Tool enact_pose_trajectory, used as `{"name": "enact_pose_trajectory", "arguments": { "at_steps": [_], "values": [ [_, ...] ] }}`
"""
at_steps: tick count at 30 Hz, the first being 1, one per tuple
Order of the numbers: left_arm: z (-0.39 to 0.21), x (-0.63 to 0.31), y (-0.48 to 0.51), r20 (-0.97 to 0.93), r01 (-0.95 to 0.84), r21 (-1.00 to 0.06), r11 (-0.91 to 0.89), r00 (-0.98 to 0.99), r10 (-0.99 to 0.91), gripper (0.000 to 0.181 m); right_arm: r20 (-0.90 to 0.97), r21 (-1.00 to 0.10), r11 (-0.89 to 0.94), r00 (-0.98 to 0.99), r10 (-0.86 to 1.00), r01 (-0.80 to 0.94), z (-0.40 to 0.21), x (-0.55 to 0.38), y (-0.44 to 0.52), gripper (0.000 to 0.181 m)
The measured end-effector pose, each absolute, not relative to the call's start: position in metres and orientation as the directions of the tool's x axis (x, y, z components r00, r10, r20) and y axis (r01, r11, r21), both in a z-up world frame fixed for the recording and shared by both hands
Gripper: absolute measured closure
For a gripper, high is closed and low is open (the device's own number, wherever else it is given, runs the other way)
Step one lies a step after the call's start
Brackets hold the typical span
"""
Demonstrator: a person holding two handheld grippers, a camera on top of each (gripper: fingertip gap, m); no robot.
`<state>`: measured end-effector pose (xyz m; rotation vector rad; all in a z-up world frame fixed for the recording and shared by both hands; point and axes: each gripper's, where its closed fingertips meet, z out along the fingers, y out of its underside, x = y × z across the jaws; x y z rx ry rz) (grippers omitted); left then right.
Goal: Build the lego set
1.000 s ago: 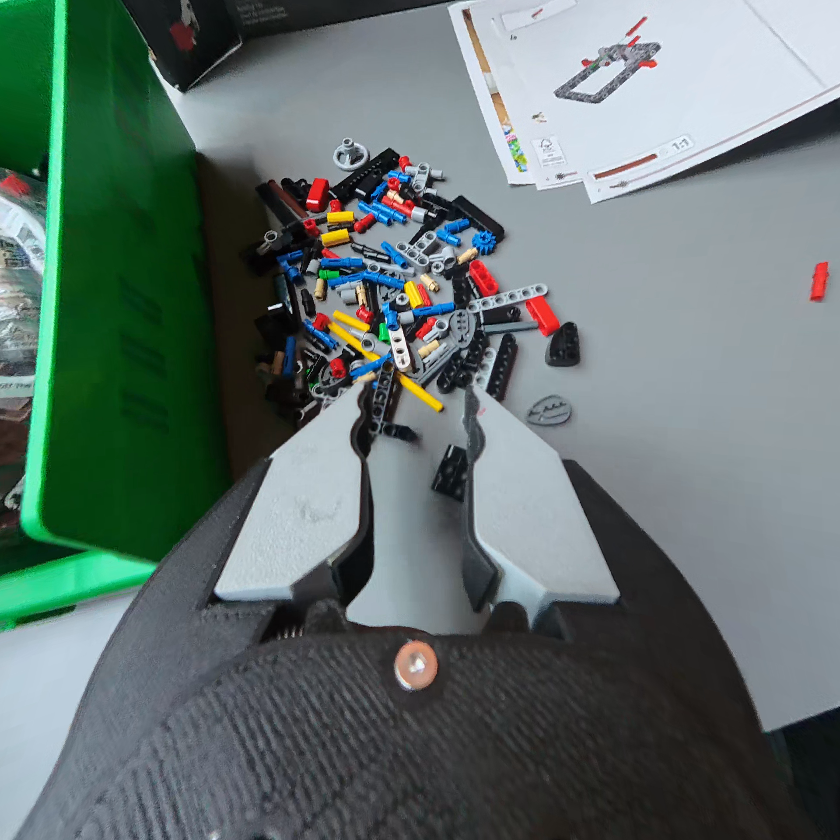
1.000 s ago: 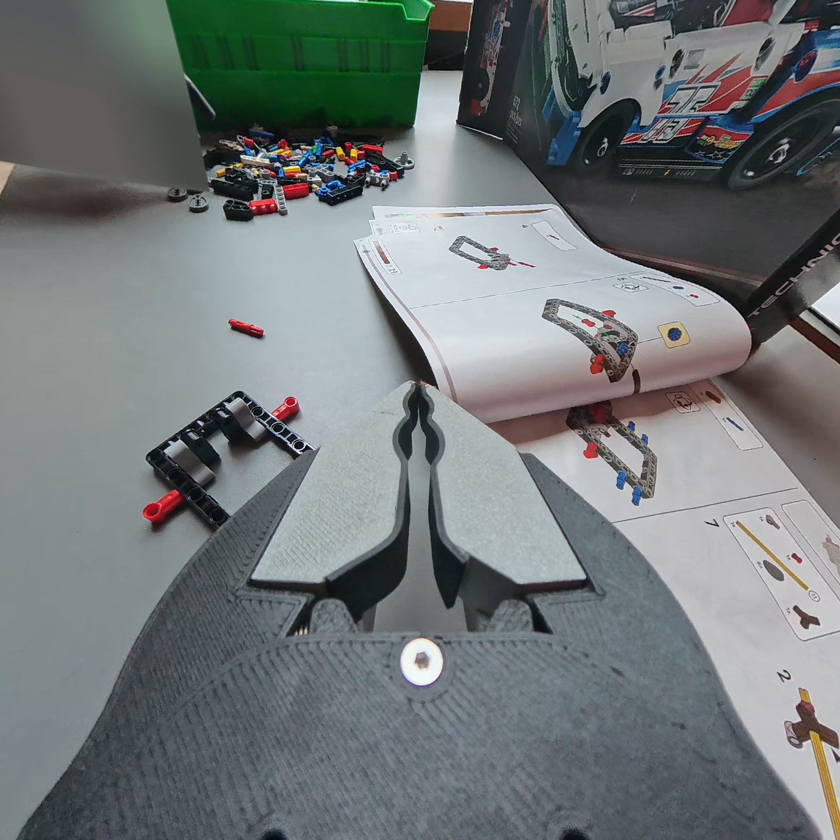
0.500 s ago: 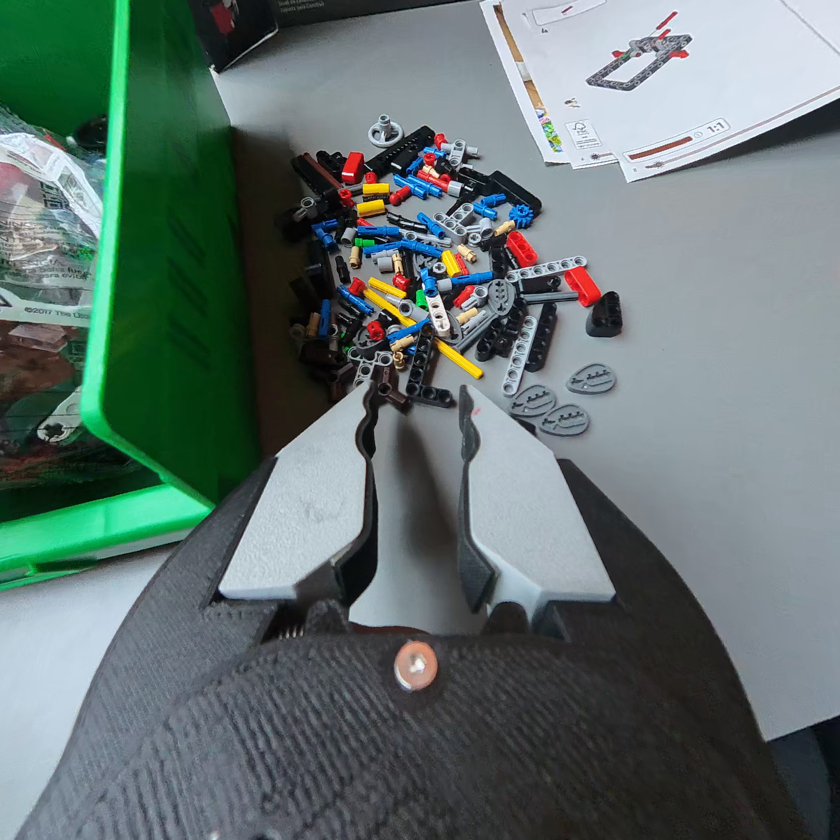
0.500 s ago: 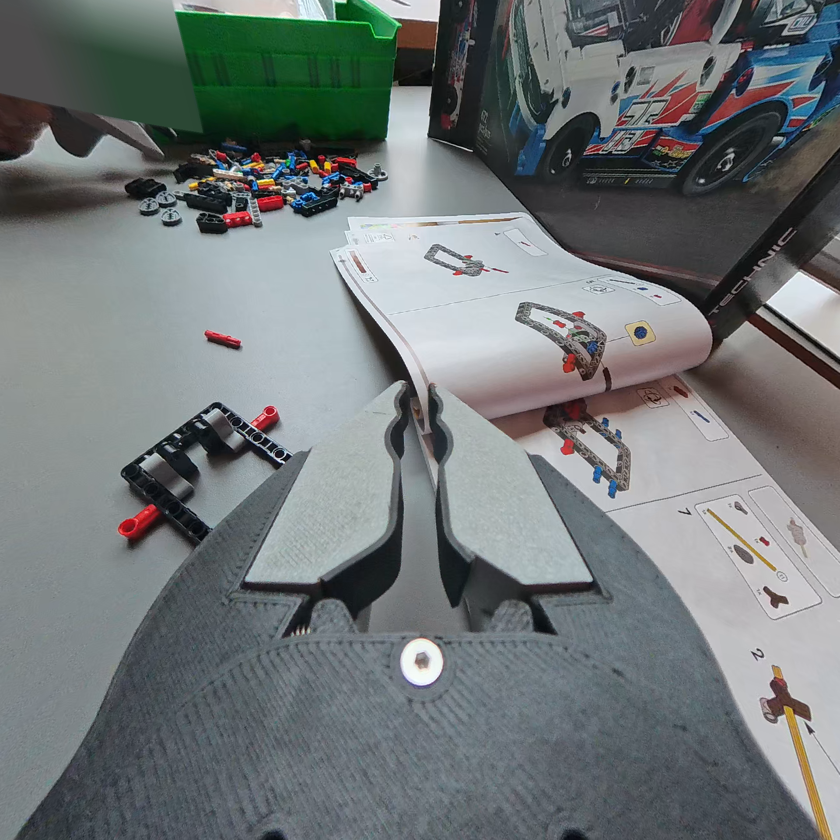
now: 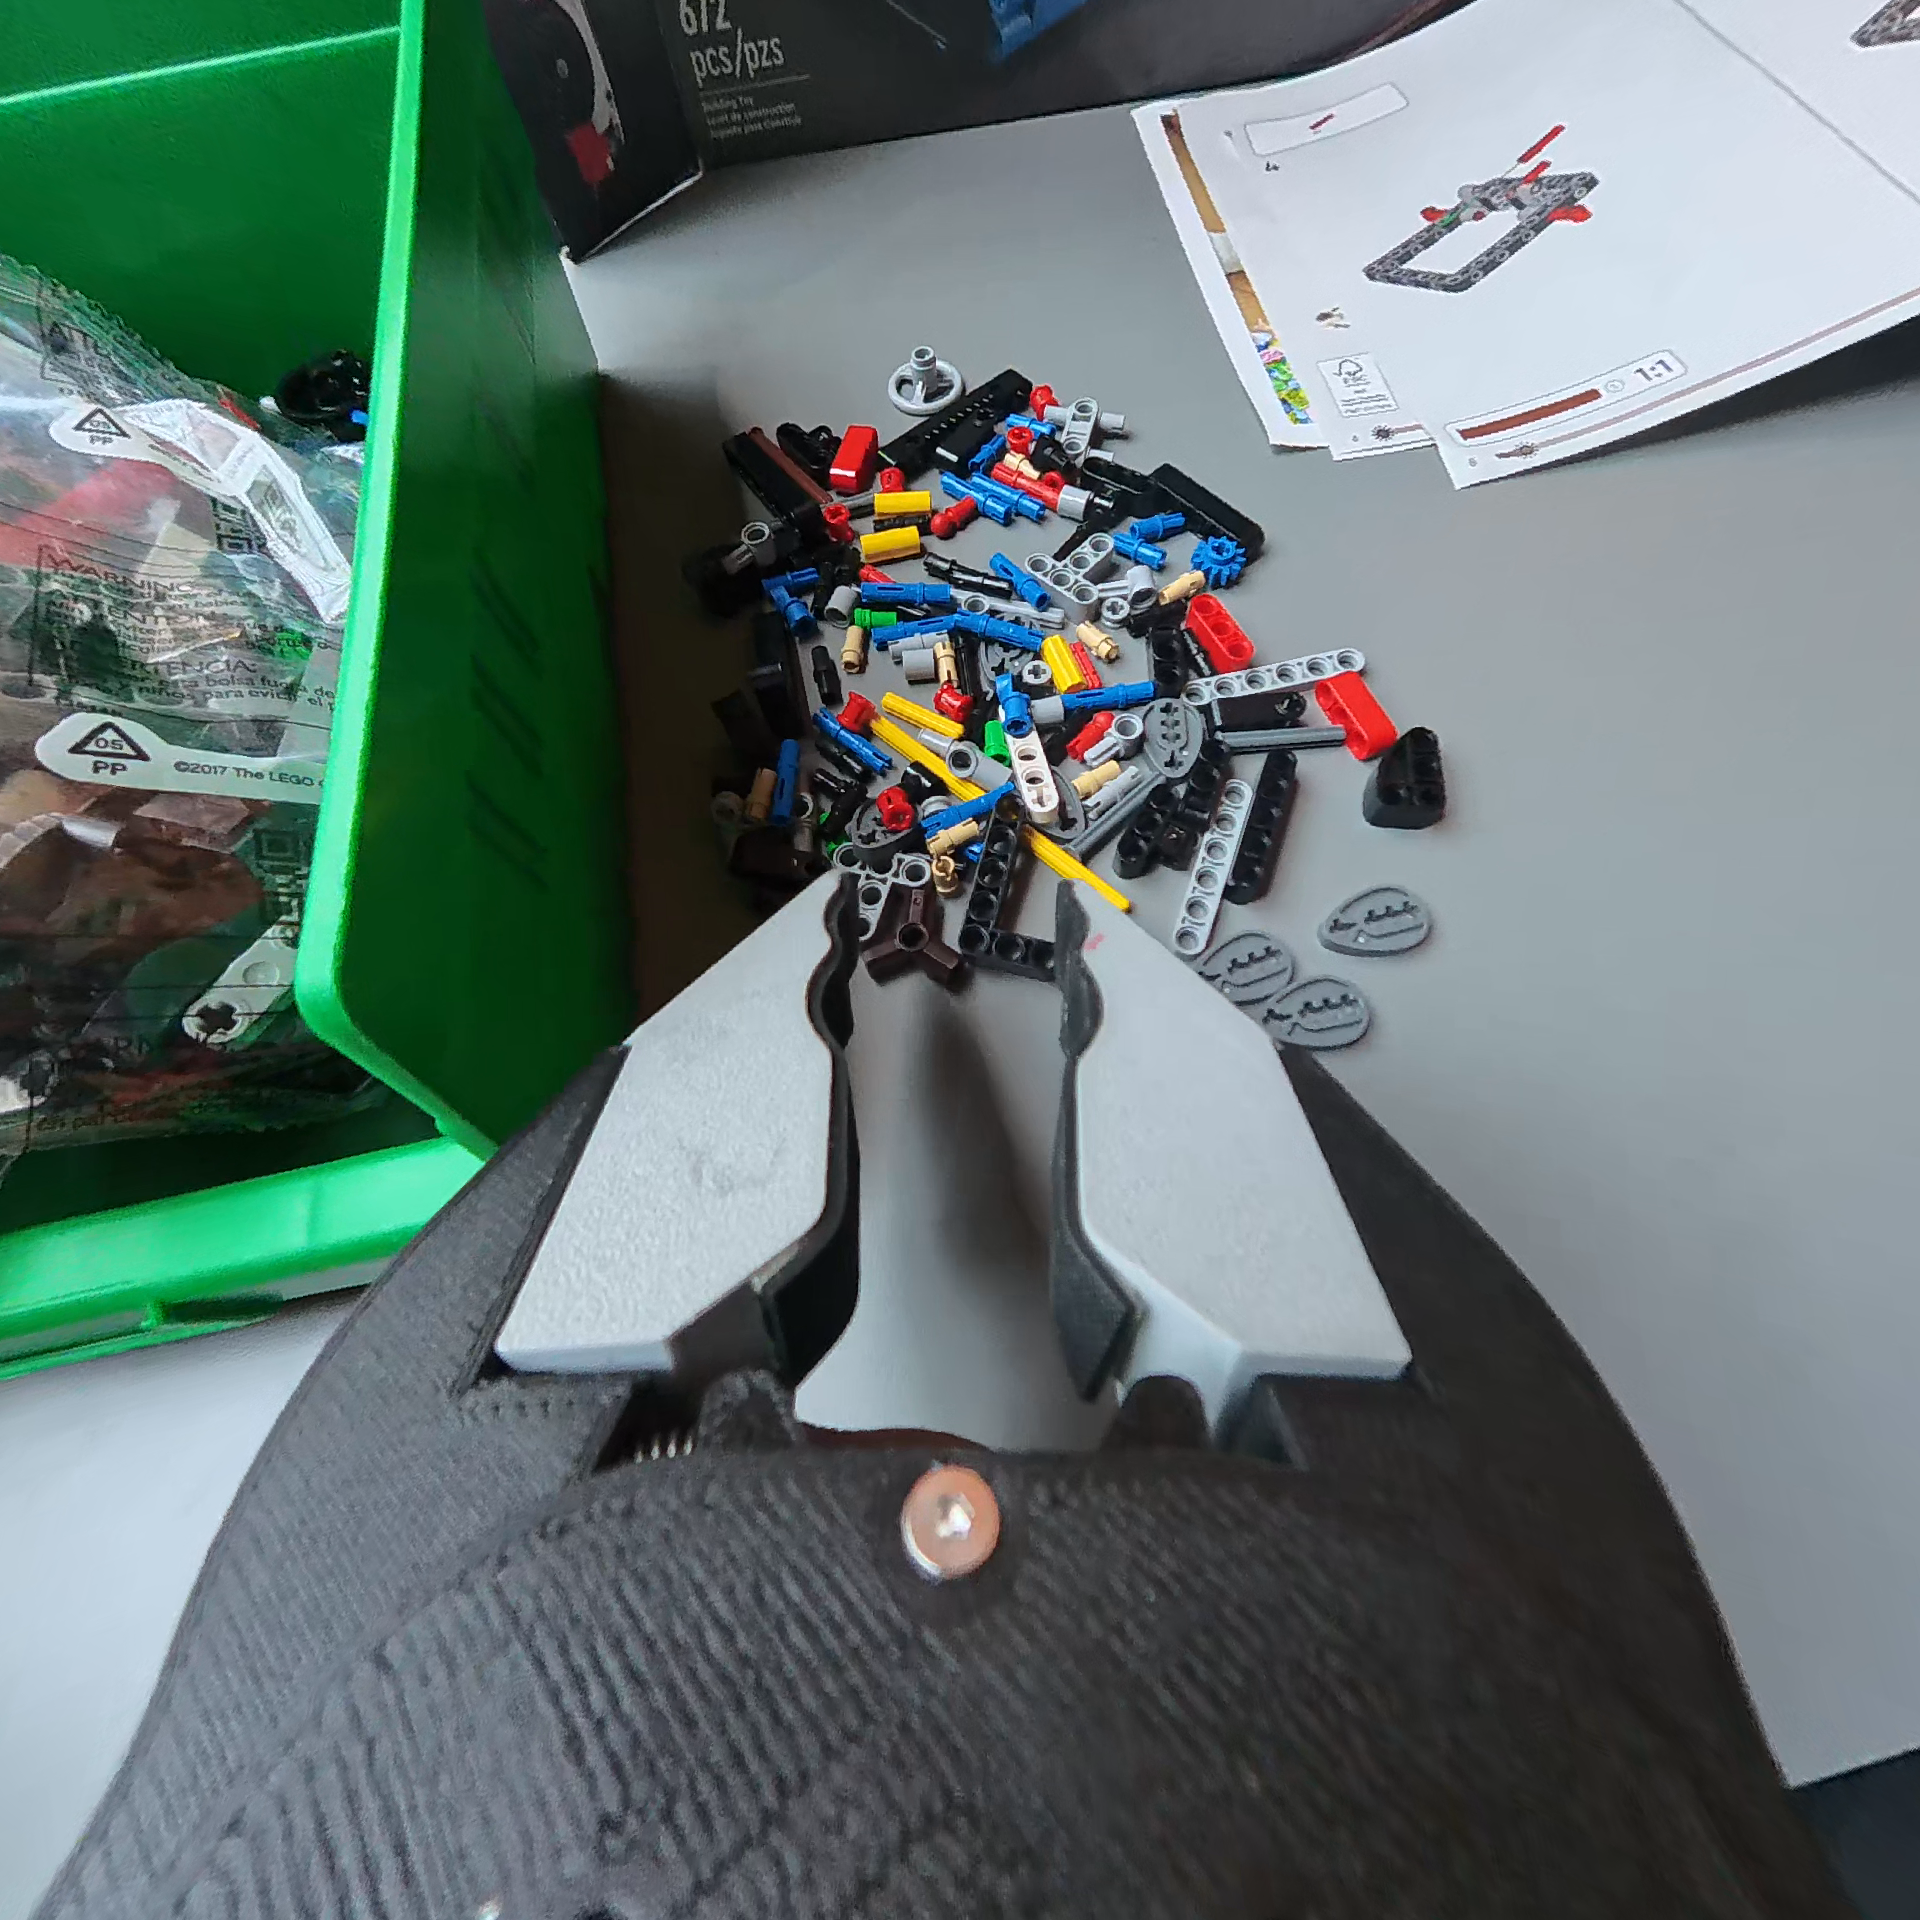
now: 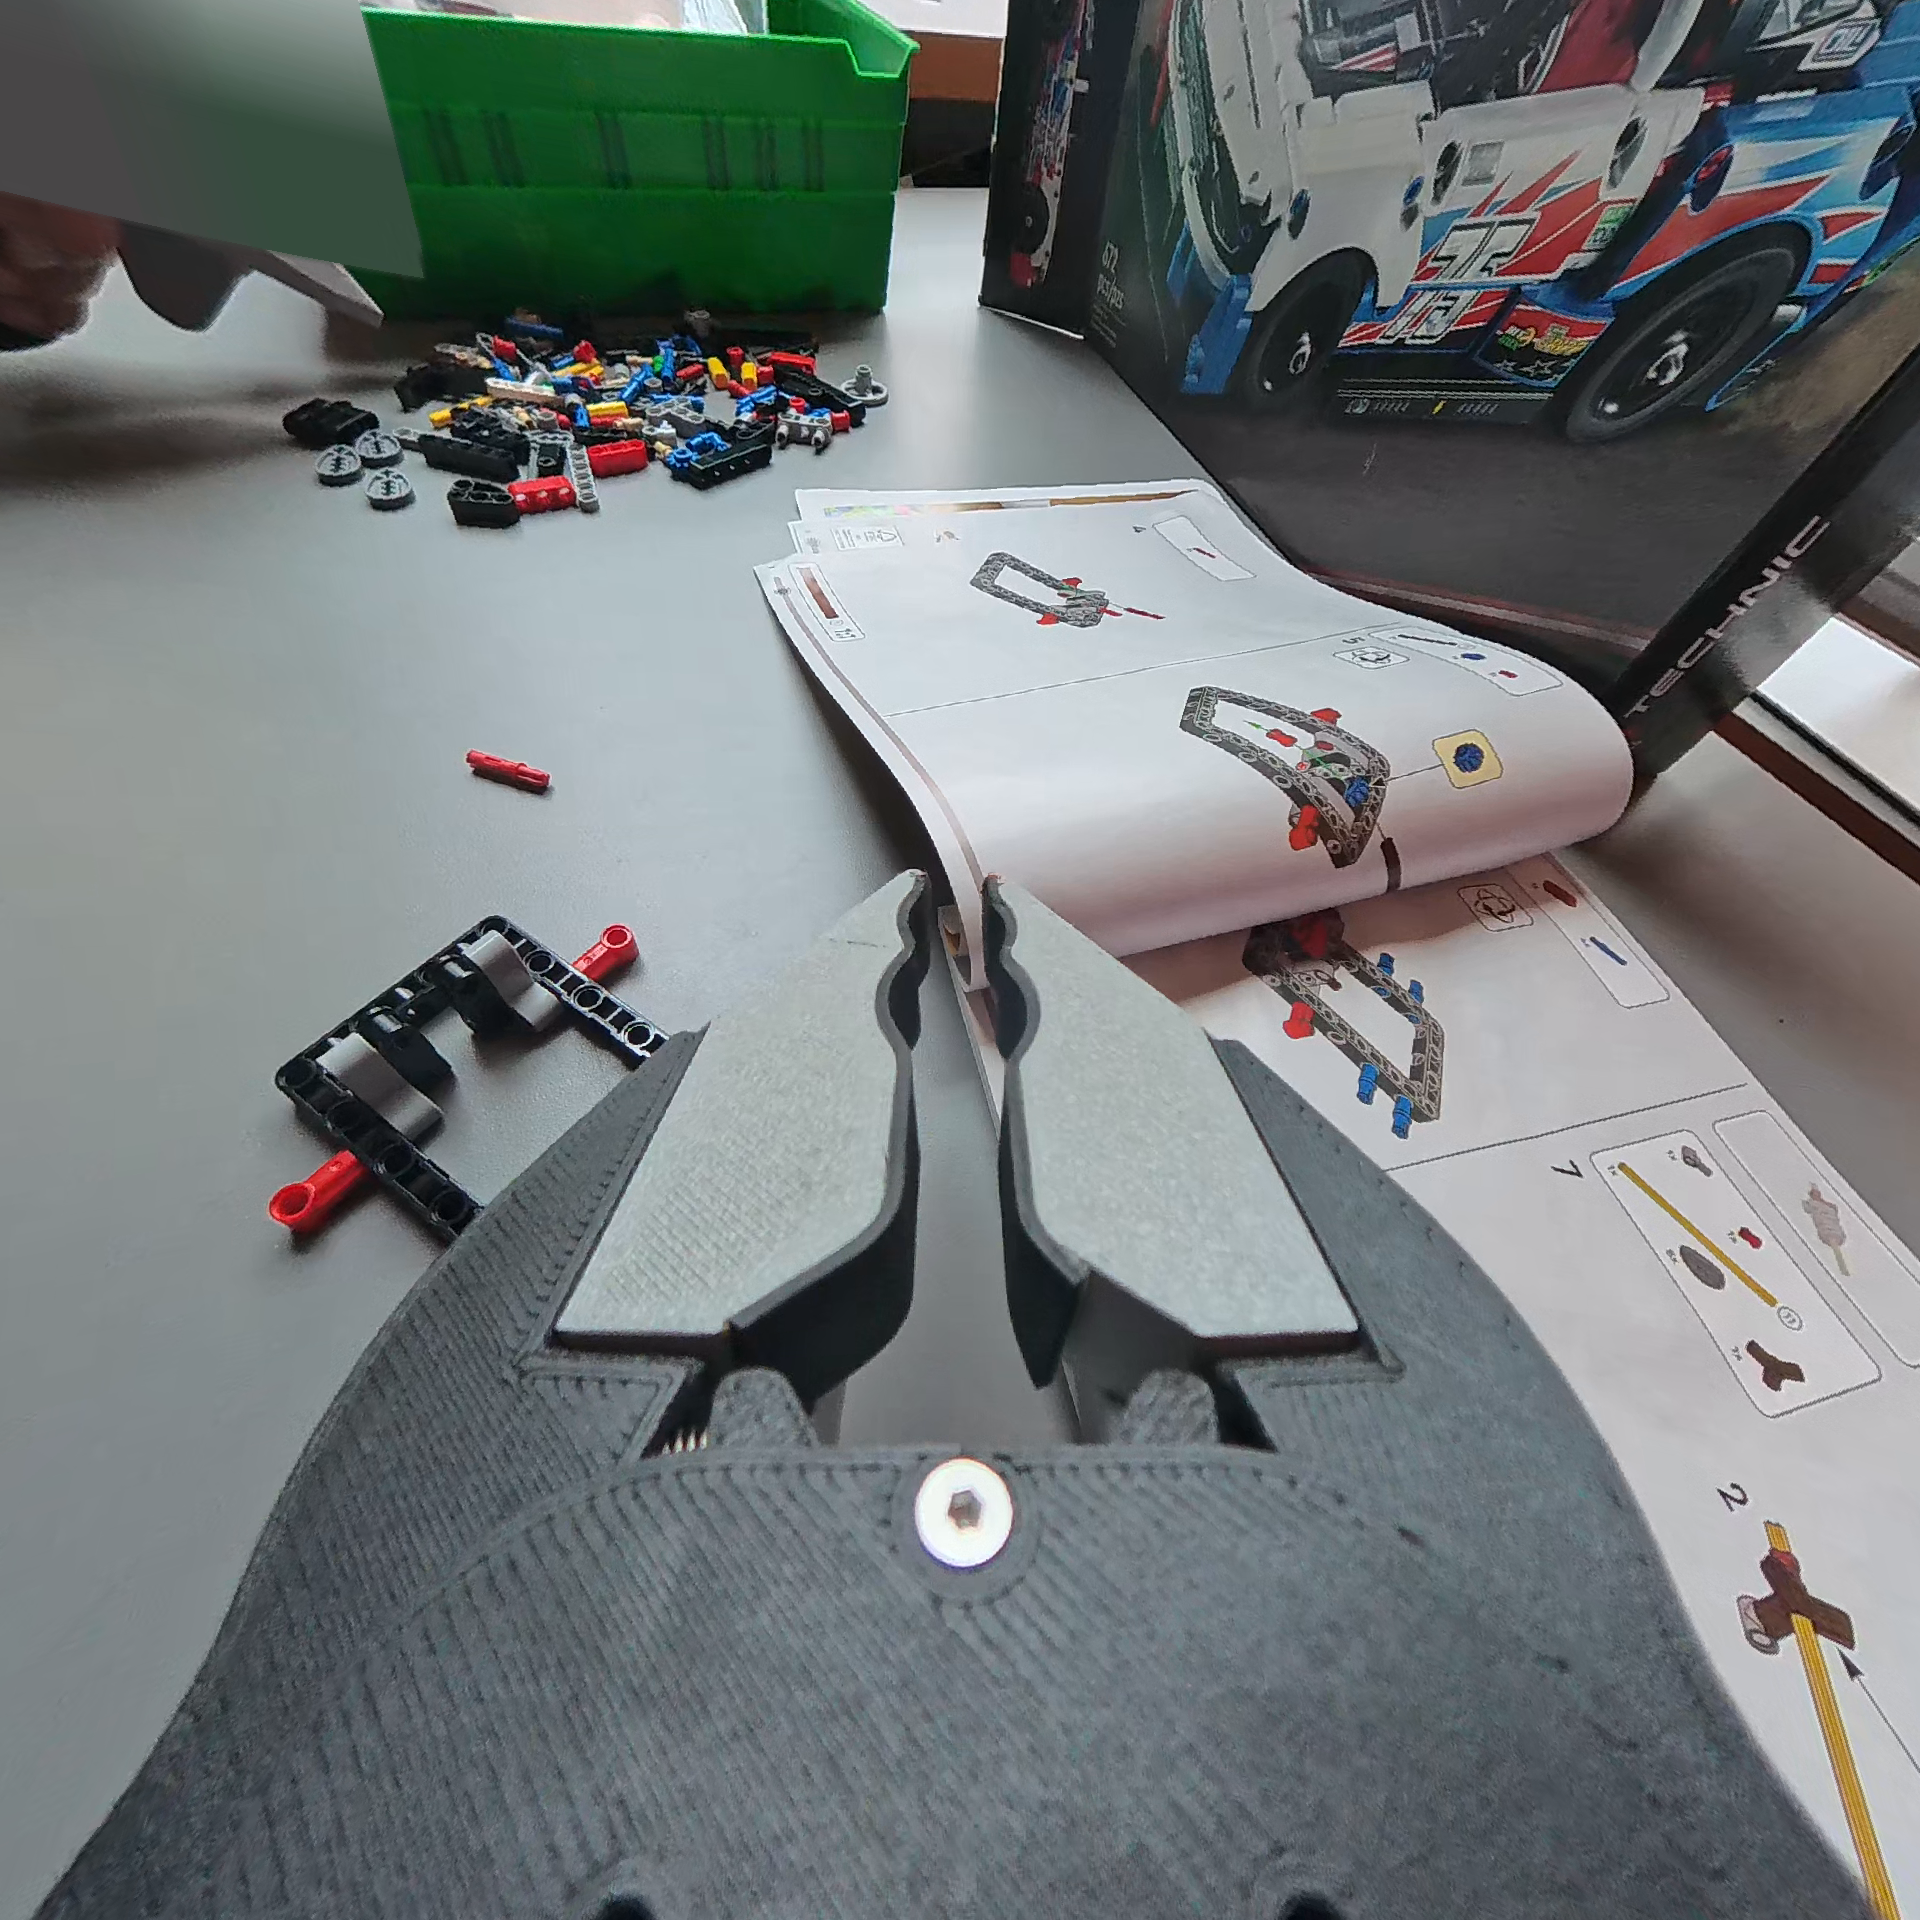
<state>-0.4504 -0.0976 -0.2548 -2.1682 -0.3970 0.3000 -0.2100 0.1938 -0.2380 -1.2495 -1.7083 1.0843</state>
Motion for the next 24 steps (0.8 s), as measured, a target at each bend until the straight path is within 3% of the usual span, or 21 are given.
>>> {"name": "enact_pose_trajectory", "arguments": {
  "at_steps": [17, 24],
  "values": [
    [-0.247, -0.451, -0.082, -0.085, 0.149, -0.818, -0.555, 0.924, 0.373, 0.146, 0.088, -0.927, 0.173, -0.256, 0.963, 0.332, -0.238, -0.210, 0.192, 0.178],
    [-0.228, -0.446, -0.034, -0.071, 0.098, -0.833, -0.544, 0.957, 0.280, 0.150, 0.092, -0.926, 0.179, -0.260, 0.961, 0.332, -0.239, -0.210, 0.191, 0.179]
  ]
}}
